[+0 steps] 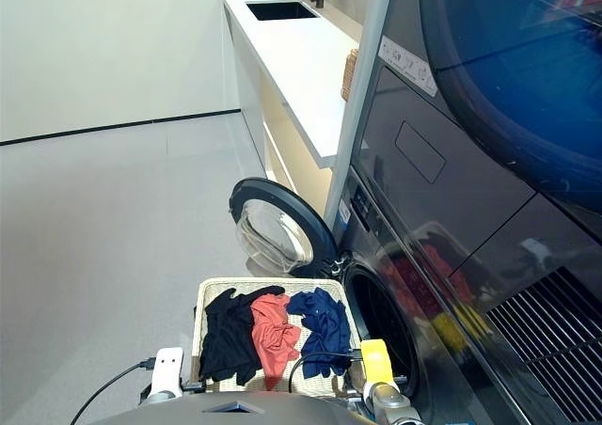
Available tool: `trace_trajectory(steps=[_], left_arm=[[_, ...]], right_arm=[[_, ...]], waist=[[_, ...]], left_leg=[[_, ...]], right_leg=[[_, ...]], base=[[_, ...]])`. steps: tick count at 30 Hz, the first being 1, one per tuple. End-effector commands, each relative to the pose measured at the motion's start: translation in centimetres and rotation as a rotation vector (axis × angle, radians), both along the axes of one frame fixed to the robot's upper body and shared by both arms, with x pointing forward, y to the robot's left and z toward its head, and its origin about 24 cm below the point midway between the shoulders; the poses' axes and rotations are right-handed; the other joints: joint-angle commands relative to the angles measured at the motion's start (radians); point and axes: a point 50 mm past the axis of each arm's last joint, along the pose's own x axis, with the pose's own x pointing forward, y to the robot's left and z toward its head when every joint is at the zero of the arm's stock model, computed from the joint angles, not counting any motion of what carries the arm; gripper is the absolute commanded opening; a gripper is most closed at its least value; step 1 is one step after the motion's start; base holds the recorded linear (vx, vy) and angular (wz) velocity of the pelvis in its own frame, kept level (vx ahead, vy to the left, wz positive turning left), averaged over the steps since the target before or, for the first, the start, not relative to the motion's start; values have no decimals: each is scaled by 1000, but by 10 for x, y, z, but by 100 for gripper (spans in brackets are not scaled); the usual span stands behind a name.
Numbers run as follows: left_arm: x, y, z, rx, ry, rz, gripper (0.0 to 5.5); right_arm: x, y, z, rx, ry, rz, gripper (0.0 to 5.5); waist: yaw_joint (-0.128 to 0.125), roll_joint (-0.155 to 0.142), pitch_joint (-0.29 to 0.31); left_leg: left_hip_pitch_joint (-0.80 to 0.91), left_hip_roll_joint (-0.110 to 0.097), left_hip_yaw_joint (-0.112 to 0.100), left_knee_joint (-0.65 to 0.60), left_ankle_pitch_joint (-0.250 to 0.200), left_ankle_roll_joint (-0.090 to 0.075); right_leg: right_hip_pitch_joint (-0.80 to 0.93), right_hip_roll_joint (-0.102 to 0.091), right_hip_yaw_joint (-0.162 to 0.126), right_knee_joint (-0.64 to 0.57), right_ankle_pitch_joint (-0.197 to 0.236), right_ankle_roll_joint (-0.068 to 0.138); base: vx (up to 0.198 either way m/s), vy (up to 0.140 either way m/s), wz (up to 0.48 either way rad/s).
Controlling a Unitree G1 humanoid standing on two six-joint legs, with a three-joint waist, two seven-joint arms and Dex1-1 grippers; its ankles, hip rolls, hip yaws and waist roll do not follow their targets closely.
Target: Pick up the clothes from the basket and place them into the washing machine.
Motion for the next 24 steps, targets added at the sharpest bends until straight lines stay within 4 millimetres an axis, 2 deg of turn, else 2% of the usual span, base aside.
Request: trace_trajectory(steps=[1, 12, 24], left_arm=[[25, -8, 3, -22, -55, -24, 550], [23, -6, 2, -10, -34, -31, 550], [31, -6, 4, 36, -44, -150, 550]], right_arm=[[4, 5, -1, 11, 10, 61, 550], [5, 4, -1, 12, 14, 71, 550], [13, 6, 2, 19, -15, 86, 550]], waist=[[-16, -12, 13], [-20, -11, 13], [-25, -9, 16]], left_leg=[[-18, -8, 26, -1, 10, -36], [-21, -7, 31, -1, 9, -35], [-23, -7, 33, -1, 6, -35]], right_leg=[[33, -13, -7, 21, -50, 62], [26, -13, -5, 22, -50, 63], [20, -12, -2, 23, -50, 63]], base=[[0, 0, 0], [0, 0, 0], [0, 0, 0]])
